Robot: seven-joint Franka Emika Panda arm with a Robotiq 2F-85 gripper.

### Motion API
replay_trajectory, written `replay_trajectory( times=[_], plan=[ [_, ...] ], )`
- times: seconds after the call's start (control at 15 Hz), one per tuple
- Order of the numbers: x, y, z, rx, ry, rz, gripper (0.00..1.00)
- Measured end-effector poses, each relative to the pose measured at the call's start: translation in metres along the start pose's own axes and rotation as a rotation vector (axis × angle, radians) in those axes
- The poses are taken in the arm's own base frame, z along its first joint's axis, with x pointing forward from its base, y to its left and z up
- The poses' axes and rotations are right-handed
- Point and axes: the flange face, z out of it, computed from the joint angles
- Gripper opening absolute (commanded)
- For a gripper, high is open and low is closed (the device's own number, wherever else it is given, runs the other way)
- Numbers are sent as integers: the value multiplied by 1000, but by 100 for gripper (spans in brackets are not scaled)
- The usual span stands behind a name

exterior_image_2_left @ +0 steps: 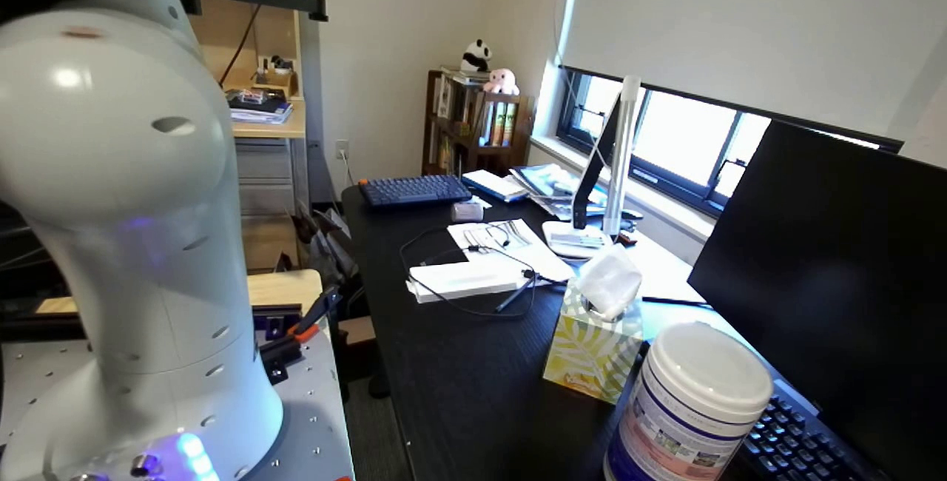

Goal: Take the charger and move it to the left of the table

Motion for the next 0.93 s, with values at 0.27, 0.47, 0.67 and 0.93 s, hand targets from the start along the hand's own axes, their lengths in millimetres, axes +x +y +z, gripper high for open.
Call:
replay_trajectory(
  times=[0.27,0.47,0.67,0.93],
  plan=[
    [-64,-32,10,151,-204,-65,20],
    [-105,-42,10,247,-351,-135,20],
    [-143,-36,13,304,-521,-195,20],
    [-187,-14,24,336,-735,-239,20]
  ],
)
